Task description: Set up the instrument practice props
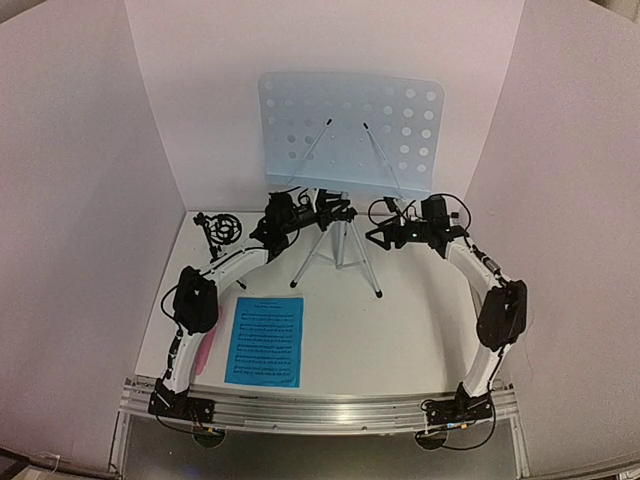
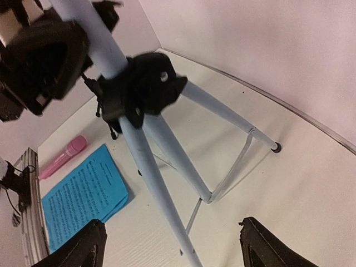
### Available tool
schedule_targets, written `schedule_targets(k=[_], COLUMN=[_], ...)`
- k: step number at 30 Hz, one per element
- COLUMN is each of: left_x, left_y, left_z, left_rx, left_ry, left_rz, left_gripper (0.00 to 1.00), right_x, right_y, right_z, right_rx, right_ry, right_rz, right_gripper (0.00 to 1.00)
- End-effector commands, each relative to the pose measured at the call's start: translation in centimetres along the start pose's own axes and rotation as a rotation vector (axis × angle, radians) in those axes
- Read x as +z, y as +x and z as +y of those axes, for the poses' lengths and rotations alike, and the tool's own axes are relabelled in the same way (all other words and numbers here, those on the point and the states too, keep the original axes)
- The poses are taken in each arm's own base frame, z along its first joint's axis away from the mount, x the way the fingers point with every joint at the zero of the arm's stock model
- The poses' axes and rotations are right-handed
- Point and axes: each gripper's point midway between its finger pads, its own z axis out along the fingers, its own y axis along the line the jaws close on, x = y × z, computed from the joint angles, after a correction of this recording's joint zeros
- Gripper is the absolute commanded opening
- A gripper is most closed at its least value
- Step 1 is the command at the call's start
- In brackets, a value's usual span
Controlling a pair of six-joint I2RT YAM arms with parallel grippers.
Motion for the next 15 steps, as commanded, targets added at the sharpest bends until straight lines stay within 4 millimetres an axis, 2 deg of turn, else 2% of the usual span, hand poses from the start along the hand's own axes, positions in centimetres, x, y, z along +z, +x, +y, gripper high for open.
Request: schedule_targets(k=[1,4,7,11,15], left_x=[-0.7,-0.6,-0.5,-0.7,-0.6], left_y=[-4.1,-3.9,-3.6,-3.7,-4.0], left_z=[-1.0,-1.1,-1.0,-1.4,-1.4], left_rx=[0.051,0.051,0.035,0.033,0.030], left_ry=[0.035,0.045,0.045,0.062,0.059], left_rz=[-0.035,-0.030,-0.023,-0.035,-0.040], left_gripper=[0.00,0.00,0.00,0.00,0.00], right_x=[0.7,1.4,1.6,1.9,2.5], right_y=[-2.8,-4.5,-6.3,-6.5,-6.8], right_z=[0.7,-1.3,-2.0,-1.9,-2.2], right_rx=[-0.449,-0.620,-0.767,-0.978,-1.124], right_ry=[-0.013,0.088,0.137,0.141,0.161], right_rz=[-0.171,-0.197,-0.232,-0.234,-0.229], right_gripper=[0.83,0.81,0.78,0.74,0.64])
